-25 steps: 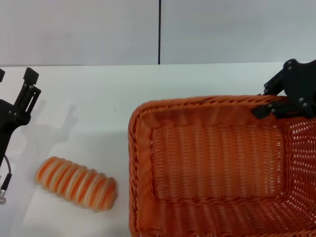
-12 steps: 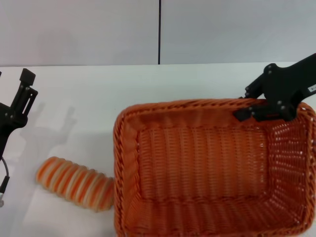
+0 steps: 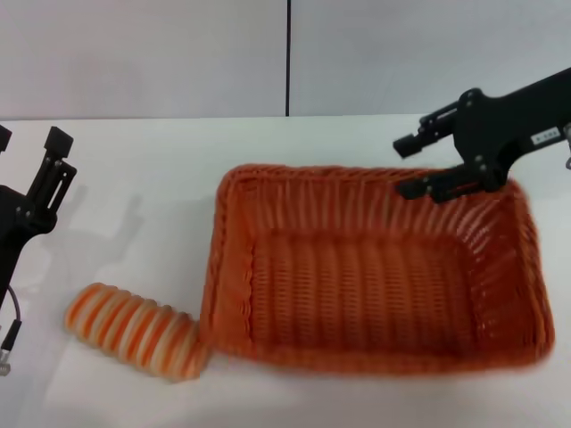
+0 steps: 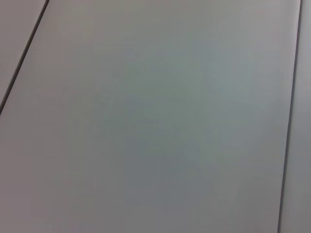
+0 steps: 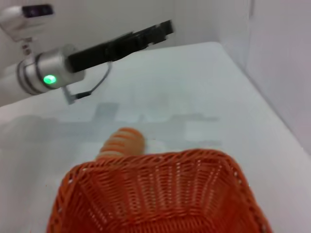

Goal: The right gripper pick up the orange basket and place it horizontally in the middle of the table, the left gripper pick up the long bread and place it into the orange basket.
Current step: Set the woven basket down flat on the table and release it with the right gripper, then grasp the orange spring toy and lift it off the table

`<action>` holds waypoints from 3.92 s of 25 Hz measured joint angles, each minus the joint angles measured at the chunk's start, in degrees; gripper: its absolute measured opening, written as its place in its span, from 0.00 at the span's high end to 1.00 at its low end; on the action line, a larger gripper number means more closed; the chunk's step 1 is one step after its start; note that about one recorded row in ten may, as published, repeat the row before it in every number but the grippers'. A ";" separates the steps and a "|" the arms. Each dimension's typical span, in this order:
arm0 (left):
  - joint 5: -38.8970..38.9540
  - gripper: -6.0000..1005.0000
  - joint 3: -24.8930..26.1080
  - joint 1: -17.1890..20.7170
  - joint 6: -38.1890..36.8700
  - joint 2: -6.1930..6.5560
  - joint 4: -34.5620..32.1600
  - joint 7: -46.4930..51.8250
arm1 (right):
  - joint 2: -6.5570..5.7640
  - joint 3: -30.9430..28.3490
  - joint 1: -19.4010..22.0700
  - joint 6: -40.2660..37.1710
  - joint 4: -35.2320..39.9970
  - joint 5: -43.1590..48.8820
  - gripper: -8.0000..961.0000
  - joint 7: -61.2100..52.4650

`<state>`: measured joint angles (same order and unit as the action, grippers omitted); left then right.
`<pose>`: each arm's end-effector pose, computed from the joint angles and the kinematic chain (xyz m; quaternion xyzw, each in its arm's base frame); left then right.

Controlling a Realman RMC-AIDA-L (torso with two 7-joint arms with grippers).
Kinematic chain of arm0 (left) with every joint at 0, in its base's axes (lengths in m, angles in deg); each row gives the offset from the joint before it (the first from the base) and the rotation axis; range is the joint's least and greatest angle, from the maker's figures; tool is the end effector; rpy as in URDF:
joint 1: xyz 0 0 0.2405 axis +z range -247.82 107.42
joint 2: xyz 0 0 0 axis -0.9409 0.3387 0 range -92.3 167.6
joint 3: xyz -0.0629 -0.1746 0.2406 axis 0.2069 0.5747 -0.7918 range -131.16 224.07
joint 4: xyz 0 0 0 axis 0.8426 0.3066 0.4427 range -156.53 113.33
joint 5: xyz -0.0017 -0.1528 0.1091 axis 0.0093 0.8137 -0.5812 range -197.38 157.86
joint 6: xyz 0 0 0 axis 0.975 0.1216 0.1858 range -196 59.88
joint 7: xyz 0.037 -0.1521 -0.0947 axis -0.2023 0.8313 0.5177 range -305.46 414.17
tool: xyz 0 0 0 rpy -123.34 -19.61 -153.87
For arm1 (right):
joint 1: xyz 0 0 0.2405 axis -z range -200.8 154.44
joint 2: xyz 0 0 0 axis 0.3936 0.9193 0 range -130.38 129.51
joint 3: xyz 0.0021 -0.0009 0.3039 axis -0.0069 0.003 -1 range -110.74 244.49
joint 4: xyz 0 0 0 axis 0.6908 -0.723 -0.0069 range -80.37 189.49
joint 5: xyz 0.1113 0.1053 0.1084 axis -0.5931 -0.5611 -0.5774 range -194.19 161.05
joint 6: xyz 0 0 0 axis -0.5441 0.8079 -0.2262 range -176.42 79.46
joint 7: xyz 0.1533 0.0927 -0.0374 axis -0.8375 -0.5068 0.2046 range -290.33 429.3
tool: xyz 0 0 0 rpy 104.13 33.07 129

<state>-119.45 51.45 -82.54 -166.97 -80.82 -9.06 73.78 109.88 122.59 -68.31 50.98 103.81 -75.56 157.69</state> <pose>-0.3271 0.2590 -0.0181 -0.6524 -0.2209 -0.4826 0.5410 0.1965 0.3896 -0.0140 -0.9968 0.0522 0.0609 0.0066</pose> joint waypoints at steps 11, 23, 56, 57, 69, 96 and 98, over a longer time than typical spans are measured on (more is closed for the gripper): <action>0.01 0.19 -2.08 -0.43 -0.38 0.17 -1.70 0.01 | 3.29 -22.04 6.21 -7.89 -0.54 -7.60 0.41 9.39; 0.01 0.19 -6.68 -0.55 -0.96 0.44 -15.85 20.50 | 7.72 -38.97 25.82 -12.32 -22.89 -44.62 0.42 31.08; -9.90 0.19 -25.85 5.63 4.99 1.89 -35.66 37.80 | 7.90 -48.33 27.89 -19.01 -32.57 -44.99 0.41 35.68; -10.49 0.19 -25.83 5.66 5.22 1.90 -35.66 37.80 | 7.90 -48.34 27.81 -19.06 -32.69 -44.99 0.41 35.68; -12.13 0.19 -25.90 5.33 8.34 1.46 -35.71 37.81 | 7.69 -48.25 27.08 -19.13 -32.92 -43.81 0.42 35.58; -12.83 0.19 -26.79 4.46 10.25 0.99 -34.77 37.83 | 7.55 -48.25 26.04 -20.18 -32.90 -42.89 0.42 35.95; -12.85 0.19 -26.79 4.43 10.27 0.97 -34.77 37.79 | 7.54 -48.25 26.04 -20.27 -32.90 -42.87 0.42 35.96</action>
<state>-132.29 24.66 -78.11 -156.71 -79.86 -43.83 111.57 117.42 74.34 -42.27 30.71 70.91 -118.43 193.65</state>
